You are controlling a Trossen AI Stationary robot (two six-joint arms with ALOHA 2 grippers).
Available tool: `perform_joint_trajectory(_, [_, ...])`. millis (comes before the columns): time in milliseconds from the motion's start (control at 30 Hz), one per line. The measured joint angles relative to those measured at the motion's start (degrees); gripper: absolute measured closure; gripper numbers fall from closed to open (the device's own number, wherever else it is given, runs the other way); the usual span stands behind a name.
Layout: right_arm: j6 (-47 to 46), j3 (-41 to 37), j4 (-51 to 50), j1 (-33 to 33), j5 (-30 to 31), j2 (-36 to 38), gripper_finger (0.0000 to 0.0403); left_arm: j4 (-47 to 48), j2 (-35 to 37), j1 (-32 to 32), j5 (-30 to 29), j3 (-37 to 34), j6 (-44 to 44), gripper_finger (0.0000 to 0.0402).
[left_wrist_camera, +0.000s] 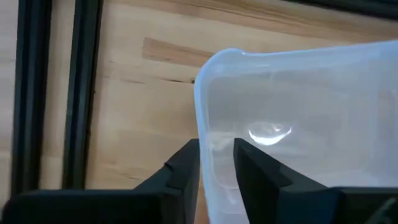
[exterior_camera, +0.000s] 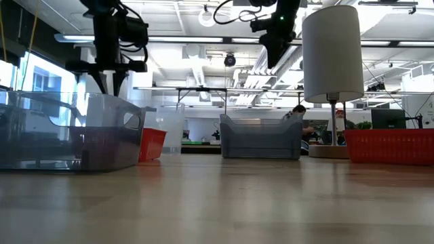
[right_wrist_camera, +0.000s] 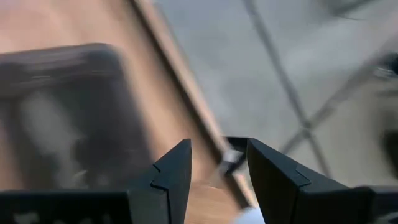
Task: Stack baskets by color
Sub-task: Stack the bottom transparent bin on the top transparent bin, then stack the left red bin on the right red bin
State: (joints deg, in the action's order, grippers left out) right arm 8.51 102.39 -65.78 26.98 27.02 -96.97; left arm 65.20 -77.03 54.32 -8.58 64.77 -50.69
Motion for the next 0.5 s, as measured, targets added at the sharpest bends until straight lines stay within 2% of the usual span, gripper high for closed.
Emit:
perform_joint_trajectory(300, [3.3,0.0,0.0,-0.4,-28.0,0.0,0.0261,-1.1,2.5,0.5,0.2,0.0,12.1,0.0304])
perform_joint_trajectory(400, [5.4,0.0,0.0,-1.4,-31.9,0.0,0.0261,-2.6,4.2,0.3,0.1,0.0,16.2,0.0306])
perform_joint_trajectory(500, [7.7,0.0,0.2,-3.2,-32.3,0.0,0.0261,-3.3,6.1,-0.5,-0.1,0.0,20.4,0.0307])
